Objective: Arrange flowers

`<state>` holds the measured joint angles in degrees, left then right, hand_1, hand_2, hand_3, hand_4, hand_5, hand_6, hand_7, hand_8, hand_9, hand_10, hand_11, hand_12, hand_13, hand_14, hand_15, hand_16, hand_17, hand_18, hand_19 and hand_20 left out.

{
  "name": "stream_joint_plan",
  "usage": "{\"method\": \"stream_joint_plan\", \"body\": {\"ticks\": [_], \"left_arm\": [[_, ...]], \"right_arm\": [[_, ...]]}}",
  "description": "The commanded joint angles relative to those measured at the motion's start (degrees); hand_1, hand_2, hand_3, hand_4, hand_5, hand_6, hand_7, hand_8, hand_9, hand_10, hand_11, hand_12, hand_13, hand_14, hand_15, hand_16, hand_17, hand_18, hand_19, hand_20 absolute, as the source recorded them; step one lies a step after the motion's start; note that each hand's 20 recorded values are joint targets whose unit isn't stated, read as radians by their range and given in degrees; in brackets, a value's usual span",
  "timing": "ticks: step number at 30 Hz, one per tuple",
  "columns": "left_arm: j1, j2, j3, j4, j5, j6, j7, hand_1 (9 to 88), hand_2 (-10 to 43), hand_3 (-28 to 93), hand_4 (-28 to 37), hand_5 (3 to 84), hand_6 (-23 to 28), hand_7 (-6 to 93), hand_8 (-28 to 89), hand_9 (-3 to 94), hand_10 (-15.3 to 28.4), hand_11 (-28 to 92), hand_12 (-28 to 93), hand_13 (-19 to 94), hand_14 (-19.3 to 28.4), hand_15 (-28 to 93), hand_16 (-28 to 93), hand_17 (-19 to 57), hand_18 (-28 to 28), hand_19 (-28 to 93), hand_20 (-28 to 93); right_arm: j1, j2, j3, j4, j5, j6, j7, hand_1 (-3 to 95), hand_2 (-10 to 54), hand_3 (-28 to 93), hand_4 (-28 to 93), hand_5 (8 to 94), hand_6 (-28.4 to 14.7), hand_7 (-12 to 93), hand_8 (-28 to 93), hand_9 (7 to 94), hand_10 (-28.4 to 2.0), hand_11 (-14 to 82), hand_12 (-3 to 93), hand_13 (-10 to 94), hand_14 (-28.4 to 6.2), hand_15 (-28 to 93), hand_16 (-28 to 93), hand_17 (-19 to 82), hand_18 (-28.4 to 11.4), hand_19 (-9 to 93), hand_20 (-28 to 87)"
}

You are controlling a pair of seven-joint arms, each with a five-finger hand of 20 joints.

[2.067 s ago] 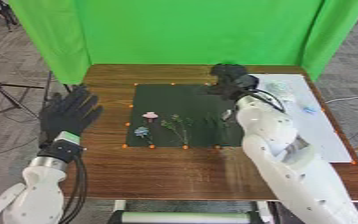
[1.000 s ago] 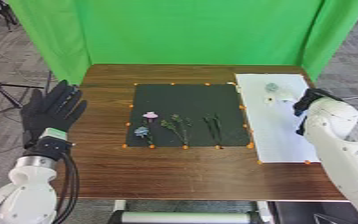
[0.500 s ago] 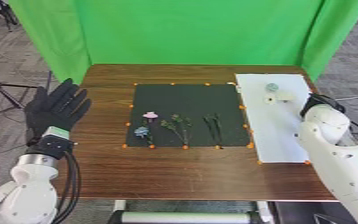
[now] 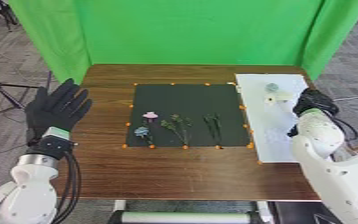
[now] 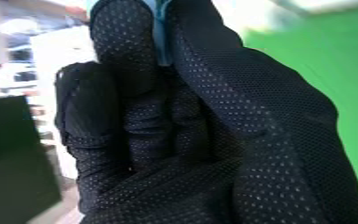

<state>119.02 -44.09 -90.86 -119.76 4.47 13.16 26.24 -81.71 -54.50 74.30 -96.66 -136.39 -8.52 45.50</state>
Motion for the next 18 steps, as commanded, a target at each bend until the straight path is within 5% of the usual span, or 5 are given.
{"method": "stream_joint_plan", "body": {"ticks": [1,10,18], "left_arm": [[0.69,-2.00,-0.29,0.69,0.90,-1.29,-2.24,26.6,12.7,72,-28.3,42.8,8.0,16.3,-9,35.0,14.3,22,10,25,15.5,42,-9,-4.4,15.9,41,10],[-3.62,-3.32,3.37,2.32,1.30,-1.80,-4.34,26.6,12.7,72,-28.3,42.7,8.0,16.3,-9,34.9,14.3,22,10,25,15.5,42,-9,-4.6,15.9,41,10],[-4.82,-3.49,4.14,2.60,2.17,-2.03,-6.09,26.7,12.8,71,-28.3,42.8,8.1,16.3,-9,35.0,14.6,22,11,25,15.6,43,-9,-4.5,16.0,41,10]], "right_arm": [[6.85,-7.19,-7.46,-7.83,1.98,5.03,-7.60,65.9,-9.5,74,-27,71.7,-1.8,40,10,82.8,-9.8,13.6,45.3,74,-4.6,41,42,57,-6.1,89,11],[12.94,-15.04,-23.32,-1.51,-9.36,3.69,-19.95,65.4,-9.5,74,-27,71.2,-1.5,41,9,82.6,-9.4,13.8,45.7,74,-4.5,41,43,56,-6.9,89,12],[14.12,-18.34,-29.59,1.20,-9.80,-0.04,-22.18,65.2,-9.5,74,-27,71.0,-1.2,42,9,82.3,-9.1,13.9,45.6,74,-4.3,41,43,56,-8.0,89,13]]}}
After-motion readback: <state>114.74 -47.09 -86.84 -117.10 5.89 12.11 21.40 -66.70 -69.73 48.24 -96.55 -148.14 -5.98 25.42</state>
